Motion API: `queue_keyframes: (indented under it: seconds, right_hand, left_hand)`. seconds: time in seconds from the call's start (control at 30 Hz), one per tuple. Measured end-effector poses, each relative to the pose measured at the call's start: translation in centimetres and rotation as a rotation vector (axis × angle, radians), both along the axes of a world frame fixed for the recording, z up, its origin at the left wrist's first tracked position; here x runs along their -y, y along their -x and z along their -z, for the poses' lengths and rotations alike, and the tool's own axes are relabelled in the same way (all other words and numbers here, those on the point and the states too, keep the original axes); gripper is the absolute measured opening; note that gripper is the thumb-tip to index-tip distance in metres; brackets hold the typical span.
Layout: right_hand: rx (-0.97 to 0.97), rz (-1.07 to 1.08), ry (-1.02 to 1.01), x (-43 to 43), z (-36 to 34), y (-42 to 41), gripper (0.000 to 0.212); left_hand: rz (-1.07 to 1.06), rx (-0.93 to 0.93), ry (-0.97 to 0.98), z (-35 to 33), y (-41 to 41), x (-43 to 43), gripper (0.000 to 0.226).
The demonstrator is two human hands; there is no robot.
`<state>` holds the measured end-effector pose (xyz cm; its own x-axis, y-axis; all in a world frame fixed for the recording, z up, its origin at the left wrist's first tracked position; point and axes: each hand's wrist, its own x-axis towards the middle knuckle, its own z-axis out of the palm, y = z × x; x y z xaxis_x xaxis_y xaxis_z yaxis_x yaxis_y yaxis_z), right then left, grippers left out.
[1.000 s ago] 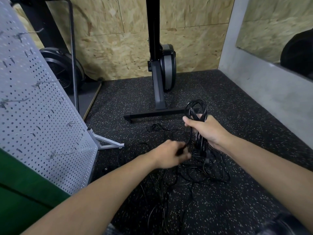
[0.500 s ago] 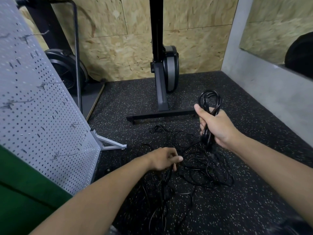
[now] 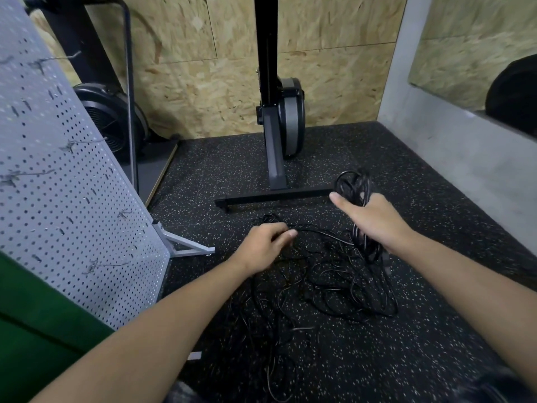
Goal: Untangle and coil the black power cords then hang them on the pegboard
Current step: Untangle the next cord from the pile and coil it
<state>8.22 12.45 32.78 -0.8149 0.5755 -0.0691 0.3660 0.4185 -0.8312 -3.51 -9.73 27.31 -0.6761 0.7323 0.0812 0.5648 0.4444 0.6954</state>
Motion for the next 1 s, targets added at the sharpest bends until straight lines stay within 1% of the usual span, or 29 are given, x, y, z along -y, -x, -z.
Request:
queue_keyframes:
  seconds: [0.07,0.1,0.17,0.2,0.27,0.33,0.4,0.43,0.47,0.57,0.6,0.67,0.7,0.77,0.83,0.9,0.93,0.97,1.0]
  right_hand:
    - [0.051,-0.004,-0.041,-0.1,0.3,0.1,0.061]
    - [0.067,0.001,-0.042,-0.3,0.4,0.1,0.068]
    - [0.082,0.02,-0.025,-0.4,0.6,0.1,0.088]
    - [0.093,0.017,-0.024,-0.5,0.7,0.1,0.094]
    - [0.114,-0.014,-0.03,-0.3,0.4,0.0,0.095]
    - [0.096,-0.075,-0.011,-0.1,-0.1,-0.1,0.088]
    - [0.028,-0.174,0.032,0.2,-0.5,-0.3,0.062]
    - [0.004,-0.217,0.043,0.4,-0.6,-0.4,0.053]
    - [-0.015,-0.253,0.041,0.6,-0.6,-0.5,0.052]
    - [-0.044,-0.303,0.03,0.6,-0.4,-0.1,0.075]
    - [-0.052,-0.31,0.029,0.3,-0.2,0.0,0.08]
    - [-0.057,-0.327,0.024,0.0,0.0,0.0,0.082]
    - [-0.059,-0.339,0.02,0.1,-0.1,-0.1,0.078]
    - [-0.054,-0.402,0.011,0.3,-0.2,-0.2,0.059]
    - [-0.04,-0.451,-0.021,0.7,-0.2,-0.3,0.037]
    - [-0.031,-0.442,-0.054,1.1,-0.1,0.0,0.023]
    - [-0.021,-0.426,-0.065,1.2,0.1,0.2,0.02]
    - [-0.007,-0.419,-0.076,1.3,0.2,0.4,0.024]
    - [0.02,-0.422,-0.084,1.5,0.3,0.5,0.033]
  left_hand:
    - [0.037,-0.096,-0.036,-0.9,-0.6,-0.6,0.034]
    - [0.046,-0.123,-0.055,-1.3,-0.7,-0.8,0.033]
    - [0.052,-0.138,-0.087,-2.6,-0.9,-1.0,0.03]
    - [0.062,-0.141,-0.096,-3.2,-1.0,-1.1,0.029]
    - [0.081,-0.135,-0.11,-4.1,-1.3,-1.2,0.026]
    - [0.085,-0.107,-0.141,-4.7,-1.7,-1.4,0.025]
    - [0.081,-0.082,-0.171,-5.1,-1.8,-1.7,0.026]
    - [0.085,-0.079,-0.174,-5.2,-1.9,-1.8,0.026]
    - [0.098,-0.085,-0.168,-5.3,-1.9,-1.9,0.026]
    - [0.14,-0.105,-0.117,-5.8,-2.0,-2.2,0.024]
    - [0.143,-0.107,-0.094,-6.0,-2.0,-2.2,0.023]
    - [0.159,-0.11,-0.034,-6.2,-1.9,-2.2,0.022]
    - [0.18,-0.117,-0.003,-6.3,-1.9,-2.2,0.022]
    - [0.23,-0.143,0.022,-6.5,-1.9,-2.3,0.023]
    - [0.264,-0.186,0.007,-6.9,-1.8,-2.2,0.023]
    - [0.271,-0.258,-0.037,-7.1,-1.7,-2.2,0.02]
    - [0.258,-0.303,-0.074,-7.0,-1.6,-2.2,0.018]
    - [0.24,-0.352,-0.113,-6.9,-1.5,-2.1,0.017]
    - [0.218,-0.394,-0.148,-6.7,-1.5,-2.1,0.016]
